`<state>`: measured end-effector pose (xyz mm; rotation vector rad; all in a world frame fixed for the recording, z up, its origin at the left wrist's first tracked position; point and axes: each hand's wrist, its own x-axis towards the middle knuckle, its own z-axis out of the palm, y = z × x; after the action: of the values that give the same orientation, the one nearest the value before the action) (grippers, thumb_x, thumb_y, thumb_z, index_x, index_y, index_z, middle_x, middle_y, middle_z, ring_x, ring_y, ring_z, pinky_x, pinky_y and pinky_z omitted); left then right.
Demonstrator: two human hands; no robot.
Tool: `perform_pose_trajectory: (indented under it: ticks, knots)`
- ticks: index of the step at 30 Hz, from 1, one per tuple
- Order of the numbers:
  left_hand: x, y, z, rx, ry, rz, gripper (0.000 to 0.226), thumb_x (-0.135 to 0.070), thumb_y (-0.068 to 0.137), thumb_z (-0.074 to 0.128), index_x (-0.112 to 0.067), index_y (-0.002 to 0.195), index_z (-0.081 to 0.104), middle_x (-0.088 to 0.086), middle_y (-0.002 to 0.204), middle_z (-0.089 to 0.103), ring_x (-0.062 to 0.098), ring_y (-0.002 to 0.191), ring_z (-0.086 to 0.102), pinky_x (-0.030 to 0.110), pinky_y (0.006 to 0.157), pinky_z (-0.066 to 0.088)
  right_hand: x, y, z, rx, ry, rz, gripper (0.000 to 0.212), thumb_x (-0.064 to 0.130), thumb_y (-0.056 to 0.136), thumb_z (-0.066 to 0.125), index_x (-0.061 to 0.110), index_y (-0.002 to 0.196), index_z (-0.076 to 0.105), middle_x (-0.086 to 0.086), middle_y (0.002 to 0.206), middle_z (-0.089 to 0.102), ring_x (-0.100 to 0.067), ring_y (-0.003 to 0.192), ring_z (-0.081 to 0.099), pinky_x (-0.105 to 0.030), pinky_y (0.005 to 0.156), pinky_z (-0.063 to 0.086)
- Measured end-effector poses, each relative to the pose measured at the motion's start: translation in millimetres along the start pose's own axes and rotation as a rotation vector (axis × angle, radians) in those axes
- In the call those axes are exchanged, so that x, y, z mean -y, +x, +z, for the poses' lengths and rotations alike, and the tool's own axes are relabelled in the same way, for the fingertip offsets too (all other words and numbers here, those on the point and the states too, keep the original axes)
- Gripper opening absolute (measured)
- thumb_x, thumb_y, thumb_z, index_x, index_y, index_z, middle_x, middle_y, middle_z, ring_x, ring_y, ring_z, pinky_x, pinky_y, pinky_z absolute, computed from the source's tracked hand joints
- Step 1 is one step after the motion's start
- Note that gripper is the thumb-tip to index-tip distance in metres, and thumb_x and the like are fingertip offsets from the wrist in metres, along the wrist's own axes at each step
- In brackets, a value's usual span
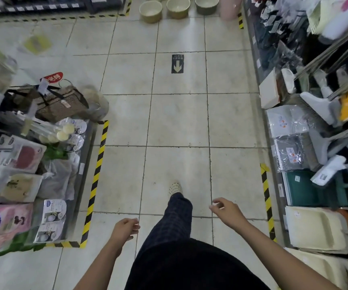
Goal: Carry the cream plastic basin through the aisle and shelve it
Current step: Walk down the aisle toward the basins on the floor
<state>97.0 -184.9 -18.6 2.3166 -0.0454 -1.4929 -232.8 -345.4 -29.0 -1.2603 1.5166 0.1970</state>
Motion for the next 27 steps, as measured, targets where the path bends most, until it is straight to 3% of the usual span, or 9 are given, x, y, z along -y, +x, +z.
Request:
perform_pose_trajectory:
  ticks: [8,11,15,22,27]
  knots:
    - [-184,71,-25,0.060,-0.036,-0.018,0.014,-0.012,0.107,0.056,-0.006,0.097,0.064,0.014,0.085,0.068,0.027,0.070,0.061,0.032,0.067,0.049,133,98,-64,-0.059,0.017,0.053,0.029,0.036,0.098,0.066,0.021,0.123,0.069,-0.005,0.114,0.071,-0.025,0.100,0.070,-0.030,0.082,0.053]
    - [-259,94,-22,0.067,0.045,0.058,0.014,-0.015,0.107,0.056,-0.006,0.100,0.064,0.013,0.088,0.070,0.025,0.073,0.062,0.032,0.069,0.048,165,132,-97,-0.100,0.050,0.064,0.027,0.034,0.098,0.066,0.021,0.122,0.069,-0.005,0.114,0.071,-0.025,0.105,0.069,-0.033,0.093,0.052]
    - [-367,122,3,0.112,0.115,0.160,0.017,-0.017,0.107,0.058,-0.004,0.103,0.068,0.020,0.098,0.075,0.024,0.079,0.066,0.033,0.071,0.050,193,179,-150,-0.144,0.083,0.119,0.023,0.034,0.099,0.065,0.024,0.120,0.067,-0.003,0.113,0.069,-0.024,0.107,0.068,-0.033,0.091,0.051]
    - [-576,167,71,0.225,0.222,0.372,0.014,-0.019,0.105,0.060,-0.011,0.098,0.068,0.007,0.095,0.075,0.021,0.083,0.069,0.028,0.070,0.049,224,298,-258,-0.160,0.106,0.210,0.017,0.032,0.098,0.068,0.023,0.111,0.066,-0.008,0.112,0.073,-0.031,0.103,0.071,-0.044,0.094,0.057]
    - [-689,190,90,0.220,0.226,0.369,0.014,-0.021,0.107,0.059,-0.012,0.103,0.069,0.009,0.102,0.078,0.019,0.086,0.072,0.026,0.072,0.053,283,403,-344,-0.139,0.094,0.192,0.011,0.032,0.094,0.073,0.027,0.102,0.068,-0.011,0.111,0.077,-0.030,0.097,0.074,-0.049,0.093,0.059]
